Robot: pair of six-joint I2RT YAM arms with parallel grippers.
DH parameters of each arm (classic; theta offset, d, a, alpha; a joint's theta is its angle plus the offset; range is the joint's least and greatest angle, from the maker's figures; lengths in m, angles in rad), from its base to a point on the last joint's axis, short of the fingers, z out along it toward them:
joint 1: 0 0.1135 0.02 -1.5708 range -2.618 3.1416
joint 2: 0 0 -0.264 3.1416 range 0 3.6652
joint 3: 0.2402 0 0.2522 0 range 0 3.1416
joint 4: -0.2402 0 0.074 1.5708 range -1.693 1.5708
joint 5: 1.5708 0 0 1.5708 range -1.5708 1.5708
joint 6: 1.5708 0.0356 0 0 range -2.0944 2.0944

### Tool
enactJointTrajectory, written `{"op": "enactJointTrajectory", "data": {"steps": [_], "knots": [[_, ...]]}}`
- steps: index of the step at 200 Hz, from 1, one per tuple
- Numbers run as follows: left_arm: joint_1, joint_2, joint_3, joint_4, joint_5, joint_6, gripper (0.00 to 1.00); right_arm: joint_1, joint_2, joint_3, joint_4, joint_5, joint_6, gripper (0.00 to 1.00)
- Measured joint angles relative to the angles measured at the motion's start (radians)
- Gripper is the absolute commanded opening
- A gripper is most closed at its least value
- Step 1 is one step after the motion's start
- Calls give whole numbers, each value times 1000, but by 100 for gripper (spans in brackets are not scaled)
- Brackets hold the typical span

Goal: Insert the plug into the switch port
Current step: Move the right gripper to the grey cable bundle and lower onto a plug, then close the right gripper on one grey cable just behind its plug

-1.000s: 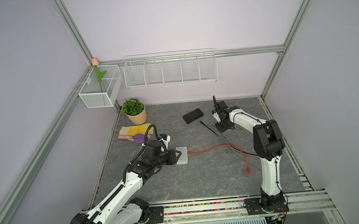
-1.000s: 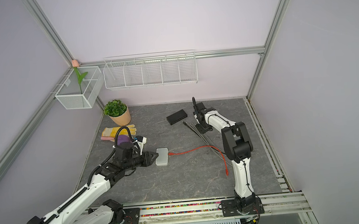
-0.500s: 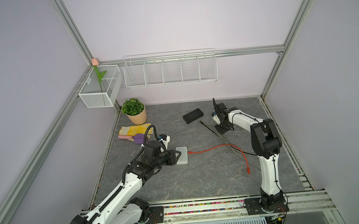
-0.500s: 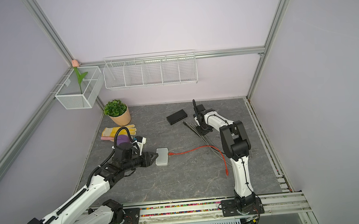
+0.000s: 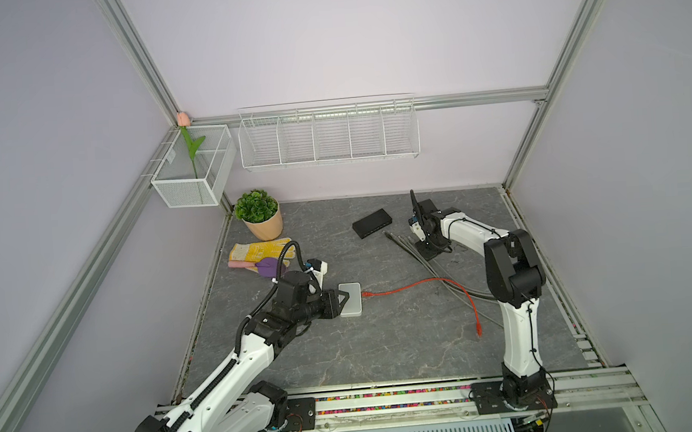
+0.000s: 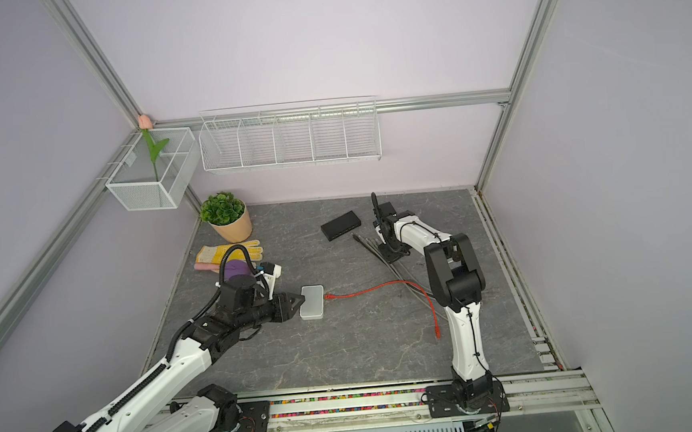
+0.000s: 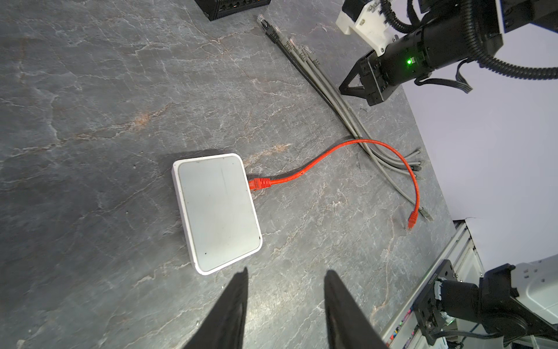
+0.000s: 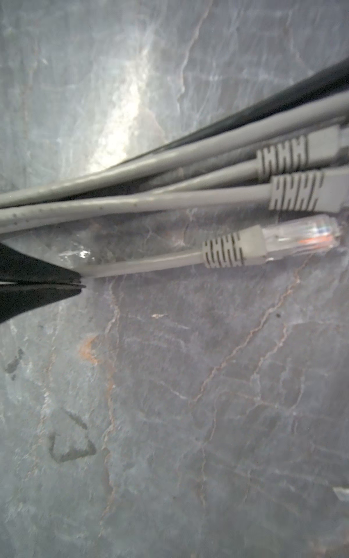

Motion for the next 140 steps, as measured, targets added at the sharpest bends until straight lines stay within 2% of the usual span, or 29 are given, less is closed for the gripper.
{"op": "enactJointTrajectory", "data": {"steps": [49,91,107,140], "knots": [[0,-17,0,-7,-1,0,41,41,-166,-32,22,116,1,7],[0,-13,0,-7,-9,-6,44,113,-382,-120,70,205,-3,7],[0,-12,0,1,0,-11,47,155,-497,-187,108,185,-15,7],[-2,-48,1,61,43,-23,50,204,-748,-341,180,40,-30,7]]}}
